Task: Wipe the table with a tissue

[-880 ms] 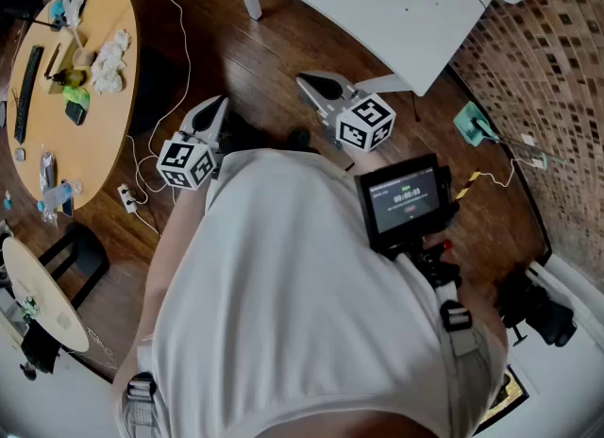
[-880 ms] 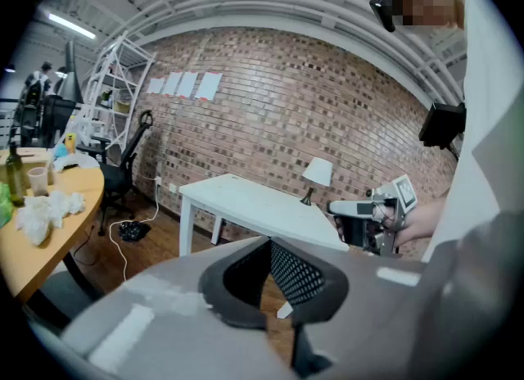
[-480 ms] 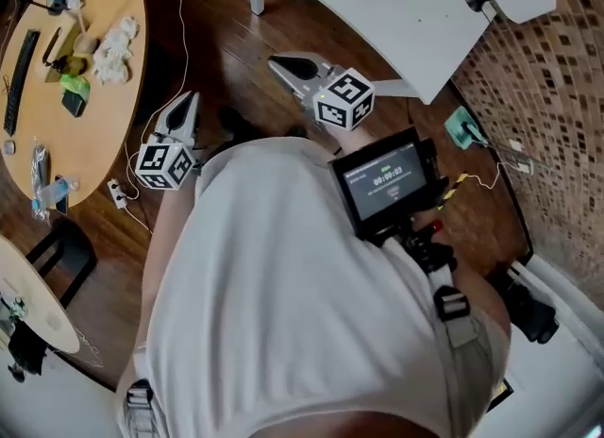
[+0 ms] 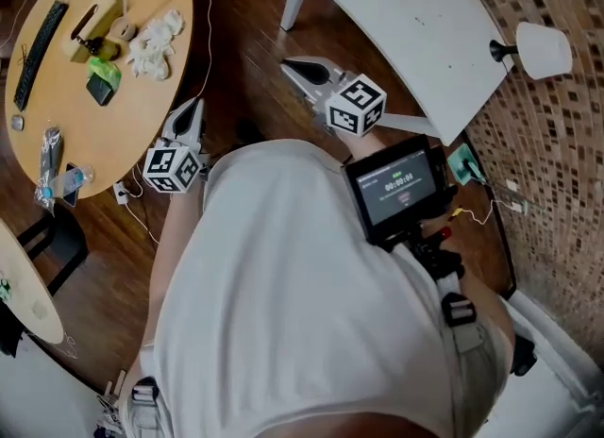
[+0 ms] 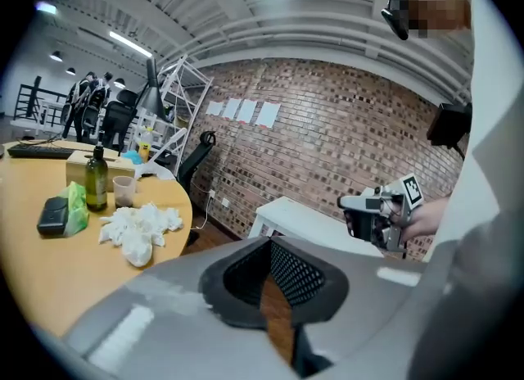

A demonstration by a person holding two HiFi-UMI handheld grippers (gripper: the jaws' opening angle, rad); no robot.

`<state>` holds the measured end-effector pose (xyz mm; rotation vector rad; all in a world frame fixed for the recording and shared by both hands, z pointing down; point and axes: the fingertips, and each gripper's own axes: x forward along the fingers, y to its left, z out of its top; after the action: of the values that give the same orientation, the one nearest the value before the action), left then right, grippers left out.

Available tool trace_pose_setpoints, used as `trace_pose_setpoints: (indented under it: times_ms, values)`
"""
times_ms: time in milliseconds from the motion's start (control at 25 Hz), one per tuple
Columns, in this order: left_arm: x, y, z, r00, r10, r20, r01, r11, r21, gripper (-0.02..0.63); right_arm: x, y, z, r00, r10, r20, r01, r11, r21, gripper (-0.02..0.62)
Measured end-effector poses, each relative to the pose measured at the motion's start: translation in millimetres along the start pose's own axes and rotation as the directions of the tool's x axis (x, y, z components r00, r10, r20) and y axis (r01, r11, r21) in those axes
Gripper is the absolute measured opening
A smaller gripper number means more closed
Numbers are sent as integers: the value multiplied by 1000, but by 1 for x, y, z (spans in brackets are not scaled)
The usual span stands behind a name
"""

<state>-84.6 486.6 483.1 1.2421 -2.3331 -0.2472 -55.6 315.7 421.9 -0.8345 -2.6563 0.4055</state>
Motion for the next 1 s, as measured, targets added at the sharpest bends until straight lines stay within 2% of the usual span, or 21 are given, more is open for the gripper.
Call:
trace_pose_setpoints:
  times_ms: [280, 640, 800, 1000]
  values:
    - [-5, 53, 7, 1000, -16, 10, 16, 999, -43, 5, 62, 14, 5, 999, 0, -54, -1, 1000, -11, 8]
    - [-28, 106, 3, 994, 102, 29, -99, 990, -101, 5, 130, 21, 13, 984, 96, -149, -106, 992, -66, 8]
    - [-36, 121, -7, 987, 159, 20, -154, 978, -140, 5, 155, 29, 9, 967, 173, -187, -192, 977, -88, 8]
    - [-34, 134, -10, 977, 213, -17, -213, 966, -149, 5, 182, 23, 5, 945, 247, -213, -267, 961, -68, 8]
